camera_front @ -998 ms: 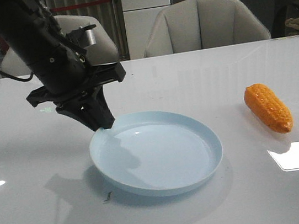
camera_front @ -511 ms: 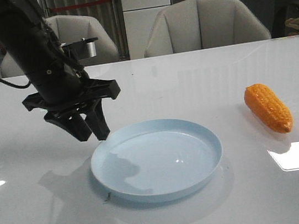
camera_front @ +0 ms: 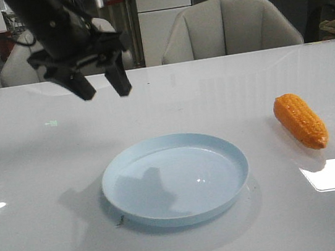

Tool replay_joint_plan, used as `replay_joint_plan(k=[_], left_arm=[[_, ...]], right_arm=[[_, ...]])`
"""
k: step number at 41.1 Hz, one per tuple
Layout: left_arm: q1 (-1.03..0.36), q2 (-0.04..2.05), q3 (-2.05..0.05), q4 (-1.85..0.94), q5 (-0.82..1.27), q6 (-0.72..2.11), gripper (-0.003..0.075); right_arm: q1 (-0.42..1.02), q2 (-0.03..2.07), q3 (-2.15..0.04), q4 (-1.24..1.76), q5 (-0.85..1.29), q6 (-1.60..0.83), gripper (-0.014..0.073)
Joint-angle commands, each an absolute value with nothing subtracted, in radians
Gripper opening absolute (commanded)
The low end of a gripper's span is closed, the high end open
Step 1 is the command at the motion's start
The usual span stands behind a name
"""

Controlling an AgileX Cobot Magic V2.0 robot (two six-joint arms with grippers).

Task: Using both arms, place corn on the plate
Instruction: 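Push the pale blue plate with the left gripper toward the corn, then move the right gripper above the orange corn cob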

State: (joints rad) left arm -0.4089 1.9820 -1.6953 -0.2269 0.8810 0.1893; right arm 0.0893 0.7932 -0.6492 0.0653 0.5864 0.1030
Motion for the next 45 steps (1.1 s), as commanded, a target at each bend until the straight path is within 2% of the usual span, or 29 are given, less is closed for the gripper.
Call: replay_joint_plan(k=[1, 10, 15, 25, 36, 45], left_arm=[[-0.382, 1.845, -1.782, -0.217, 0.842, 0.181, 0.0507], [-0.277, 1.639, -1.747, -0.119, 0.803, 0.181, 0.0507], [-0.189, 1.538, -1.654, -0.092, 0.789, 0.181, 0.0507], [-0.051, 1.323, -1.295, -0.092, 0.578, 0.181, 0.0507], [-0.038, 1.046, -0.86, -0.086, 0.247, 0.181, 0.0507], [-0.037, 0.911, -0.603, -0.056, 0.196, 0.181, 0.0507]], right_arm=[[0.086, 0.823, -0.685, 0.06, 0.523, 0.105, 0.0393], [0.086, 0.874, -0.685, 0.06, 0.48, 0.105, 0.0393], [0.086, 0.887, -0.689, 0.06, 0.475, 0.105, 0.0393], [0.086, 0.898, -0.689, 0.059, 0.474, 0.104, 0.0393], [0.086, 0.898, -0.689, 0.059, 0.489, 0.104, 0.0393], [0.086, 0.898, -0.689, 0.059, 0.495, 0.104, 0.0393]])
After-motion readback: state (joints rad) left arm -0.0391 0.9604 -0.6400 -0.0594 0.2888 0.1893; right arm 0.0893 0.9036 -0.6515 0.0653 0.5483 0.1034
